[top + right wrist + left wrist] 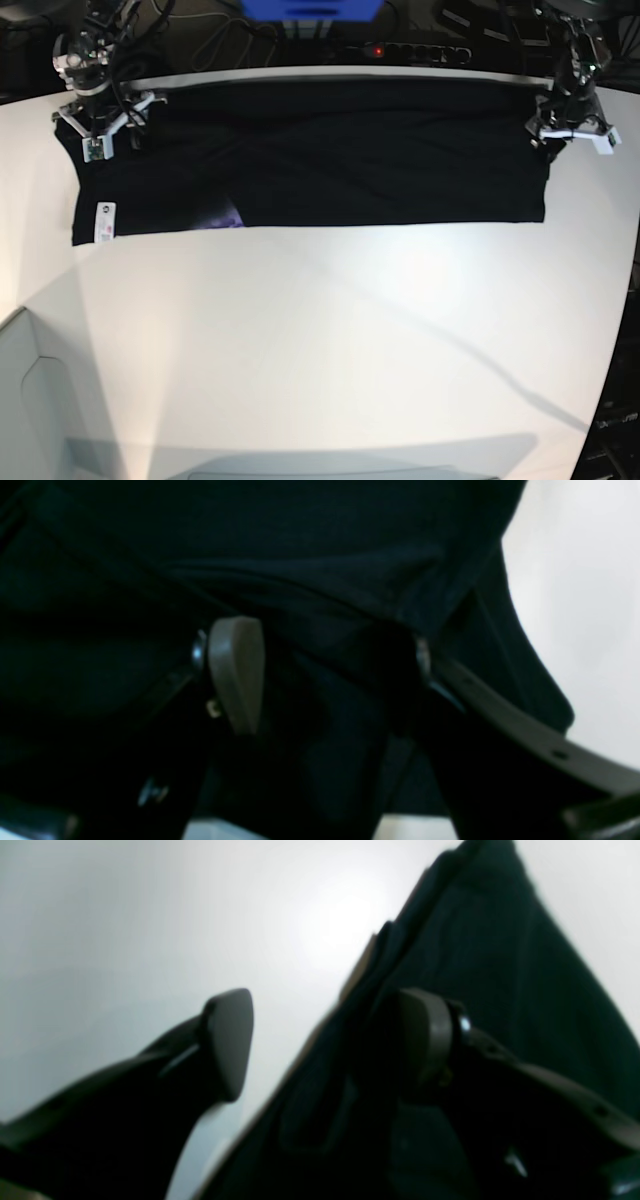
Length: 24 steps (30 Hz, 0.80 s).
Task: Fold the T-shirt properly
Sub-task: 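Pinch both ends of the folded strip with both grippers, then lift the strip end with the left gripper and carry it toward the right gripper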
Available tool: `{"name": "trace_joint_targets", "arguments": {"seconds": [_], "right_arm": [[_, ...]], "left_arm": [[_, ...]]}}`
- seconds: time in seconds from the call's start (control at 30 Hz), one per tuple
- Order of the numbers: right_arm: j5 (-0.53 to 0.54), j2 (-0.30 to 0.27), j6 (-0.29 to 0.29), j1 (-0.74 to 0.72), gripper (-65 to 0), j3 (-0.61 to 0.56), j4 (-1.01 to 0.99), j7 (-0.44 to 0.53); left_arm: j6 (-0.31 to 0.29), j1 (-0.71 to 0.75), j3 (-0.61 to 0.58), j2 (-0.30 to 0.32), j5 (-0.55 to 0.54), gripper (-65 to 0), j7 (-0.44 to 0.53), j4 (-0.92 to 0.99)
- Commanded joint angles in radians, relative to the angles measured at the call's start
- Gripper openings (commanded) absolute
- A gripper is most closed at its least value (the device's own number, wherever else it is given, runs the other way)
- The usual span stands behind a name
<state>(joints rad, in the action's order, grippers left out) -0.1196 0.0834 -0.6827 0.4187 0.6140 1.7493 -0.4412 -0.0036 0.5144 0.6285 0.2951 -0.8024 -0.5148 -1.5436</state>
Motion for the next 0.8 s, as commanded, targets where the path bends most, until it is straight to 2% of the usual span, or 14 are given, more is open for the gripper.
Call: {"name": "trace_joint_targets", "arguments": {"seconds": [0.0,0.3,0.4,0.57,0.77], "right_arm": [[-0.036,0.000,-0.015,-0.004,-27.3,-0.003,0.001,-0.041],[-0.036,0.002,-0.015,-0.008,-27.3,0.004,0.001,-0.046],[-0.036,0.002,-0.015,-0.008,-27.3,0.004,0.001,-0.046],[-0.036,0.002,-0.015,-0.010,-27.3,0.004,0.001,-0.046],[-0.036,0.002,-0.015,-0.011,-27.3,-0.003,0.001,-0.044]], "left_arm": [[-0.003,0.005,0.008,0.013,-0.007,-23.0,0.000,-0.002],[-0.005,0.002,-0.074,0.020,0.002,-24.6,0.000,0.012],[-0.005,0.003,-0.098,0.022,0.002,-37.1,0.000,0.036],[-0.005,-0.006,-0.100,0.020,0.002,-64.8,0.000,0.071],[-0.005,-0.006,-0.091,0.034,-0.005,-65.0,0.000,0.032]]}}
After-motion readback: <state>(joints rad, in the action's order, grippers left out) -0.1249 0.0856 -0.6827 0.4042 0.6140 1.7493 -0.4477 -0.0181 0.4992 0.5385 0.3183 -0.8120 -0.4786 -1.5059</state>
